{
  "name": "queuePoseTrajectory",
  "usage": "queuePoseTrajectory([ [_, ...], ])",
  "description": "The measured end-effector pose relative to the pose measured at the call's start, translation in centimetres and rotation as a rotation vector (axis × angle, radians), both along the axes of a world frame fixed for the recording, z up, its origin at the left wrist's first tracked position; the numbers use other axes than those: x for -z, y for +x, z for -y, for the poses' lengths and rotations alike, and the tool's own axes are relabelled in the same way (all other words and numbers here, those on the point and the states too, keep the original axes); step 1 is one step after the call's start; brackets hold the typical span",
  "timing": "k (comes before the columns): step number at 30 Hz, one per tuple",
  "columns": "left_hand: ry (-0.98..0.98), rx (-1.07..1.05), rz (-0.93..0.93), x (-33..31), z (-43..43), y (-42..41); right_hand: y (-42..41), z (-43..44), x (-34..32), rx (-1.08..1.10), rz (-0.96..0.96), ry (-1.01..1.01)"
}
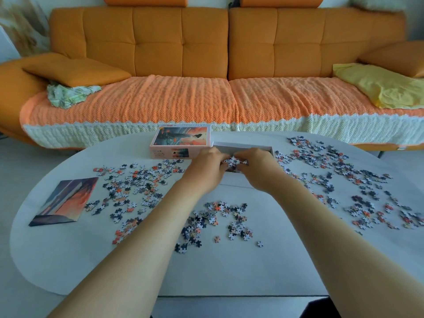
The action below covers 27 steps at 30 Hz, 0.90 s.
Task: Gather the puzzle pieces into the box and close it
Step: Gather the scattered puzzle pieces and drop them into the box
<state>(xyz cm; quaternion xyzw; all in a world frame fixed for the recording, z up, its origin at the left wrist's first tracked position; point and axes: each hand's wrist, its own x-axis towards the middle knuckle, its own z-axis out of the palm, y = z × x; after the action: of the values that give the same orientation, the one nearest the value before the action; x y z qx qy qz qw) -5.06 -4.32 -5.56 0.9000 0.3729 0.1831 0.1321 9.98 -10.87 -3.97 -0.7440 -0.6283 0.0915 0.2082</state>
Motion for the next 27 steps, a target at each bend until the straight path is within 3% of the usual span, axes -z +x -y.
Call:
queuePoseTrajectory([
  [5, 0.015, 0.054, -0.078, -0.1, 0.7, -1.2, 0.4, 0.7, 0.0, -0.018, 0.023, 0.061],
  [13, -0.158, 0.095, -0.175, -0.8, 3.7, -3.3, -0.1, 3.2, -0.2, -0.091, 0.031, -0.14],
  [15, -0.155, 0.082, -0.123, -1.1, 4.3, -4.4, -0.2, 3.9, -0.4, -0.103, 0.031, -0.063],
  [18, -0.134, 0.038, -0.069, -1.3, 4.5, -7.0, -1.8, 4.5, -0.6, -0.164, 0.085, 0.218],
  [20, -0.161, -0.013, -0.135, -1.2, 4.5, -9.1, -3.6, 4.9, -0.6, -0.219, 0.076, 0.276],
  [24, -0.216, -0.108, -0.512, 0.1, 4.7, -13.6, -7.0, 6.1, 1.2, -0.349, 0.122, 0.1],
  [27, -0.268, -0.137, -0.573, 1.9, 5.4, -16.4, -7.9, 6.8, 2.6, -0.352, 0.193, -0.106],
])
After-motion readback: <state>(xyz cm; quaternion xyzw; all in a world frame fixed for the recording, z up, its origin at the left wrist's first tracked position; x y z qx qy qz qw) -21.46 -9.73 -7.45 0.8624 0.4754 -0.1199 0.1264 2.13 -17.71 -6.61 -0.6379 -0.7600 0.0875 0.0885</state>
